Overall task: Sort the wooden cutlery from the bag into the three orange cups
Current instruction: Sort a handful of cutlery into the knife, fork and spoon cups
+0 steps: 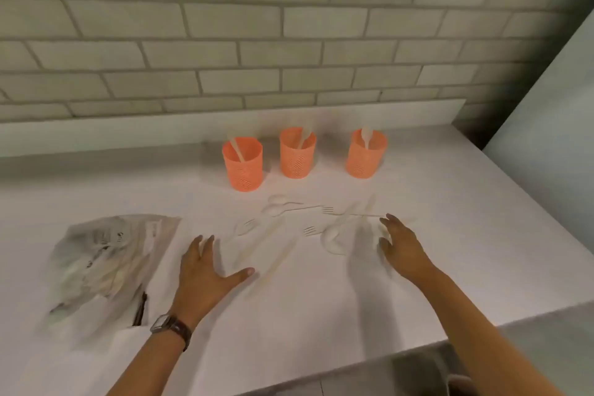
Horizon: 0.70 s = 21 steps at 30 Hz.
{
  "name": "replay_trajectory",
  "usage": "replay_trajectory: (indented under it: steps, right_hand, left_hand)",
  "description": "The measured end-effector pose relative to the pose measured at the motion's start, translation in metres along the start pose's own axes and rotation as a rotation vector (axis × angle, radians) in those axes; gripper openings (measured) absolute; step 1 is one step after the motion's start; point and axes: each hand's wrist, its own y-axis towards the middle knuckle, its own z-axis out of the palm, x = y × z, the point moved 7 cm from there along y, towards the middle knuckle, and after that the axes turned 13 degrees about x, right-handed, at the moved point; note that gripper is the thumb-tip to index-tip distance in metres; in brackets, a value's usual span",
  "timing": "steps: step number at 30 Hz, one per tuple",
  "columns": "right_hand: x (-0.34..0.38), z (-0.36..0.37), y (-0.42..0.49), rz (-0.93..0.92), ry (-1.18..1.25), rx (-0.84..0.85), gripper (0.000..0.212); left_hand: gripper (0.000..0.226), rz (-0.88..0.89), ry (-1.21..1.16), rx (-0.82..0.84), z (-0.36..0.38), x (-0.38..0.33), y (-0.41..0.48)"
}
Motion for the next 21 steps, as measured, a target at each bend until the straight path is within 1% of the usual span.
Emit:
replay_trajectory:
  steps: [1, 3, 5, 7, 9, 10, 12, 14, 16, 18, 21]
  right_hand:
    - [-0.004, -0.005, 0.009, 0.009, 0.005, -0.017, 0.054]
    - [-0.013, -0.013, 0.022, 0.075, -0.051, 0.017, 0.063]
    - [-0.025, -0.026, 0.03, 0.207, -0.114, 0.031, 0.064]
    - [-0.041, -0.033, 0.037, 0.332, -0.06, 0.034, 0.058]
    - [-0.05, -0.034, 0.045, 0.386, 0.064, 0.06, 0.056]
    - [-0.052, -0.034, 0.051, 0.359, 0.111, 0.063, 0.058]
    - [-0.049, -0.033, 0.063, 0.239, 0.16, 0.057, 0.064]
    - [-0.042, -0.035, 0.071, 0.092, 0.189, 0.073, 0.069]
    - [-0.033, -0.035, 0.079, -0.071, 0.152, 0.133, 0.077]
    - [-0.022, -0.034, 0.084, -0.23, -0.029, 0.212, 0.082]
    - [-0.011, -0.033, 0.099, -0.438, -0.507, 0.233, 0.085]
  left_hand:
    - [0.121, -0.018, 0.022, 0.02, 0.0, 0.0, 0.008]
    - [0.13, -0.063, 0.069, 0.051, 0.001, 0.0, 0.017]
    - [0.133, -0.091, 0.098, 0.063, 0.002, -0.003, 0.021]
    - [0.133, -0.132, 0.104, 0.082, 0.009, -0.007, 0.021]
    - [0.133, -0.178, 0.097, 0.101, 0.019, -0.011, 0.018]
    - [0.132, -0.194, 0.11, 0.102, 0.025, -0.013, 0.016]
    - [0.128, -0.219, 0.133, 0.09, 0.035, -0.019, 0.012]
    - [0.119, -0.232, 0.14, 0.059, 0.044, -0.024, 0.01]
    - [0.106, -0.234, 0.176, -0.004, 0.05, -0.029, 0.01]
    - [0.094, -0.246, 0.189, -0.082, 0.053, -0.034, 0.009]
    - [0.079, -0.275, 0.179, -0.18, 0.055, -0.037, 0.009]
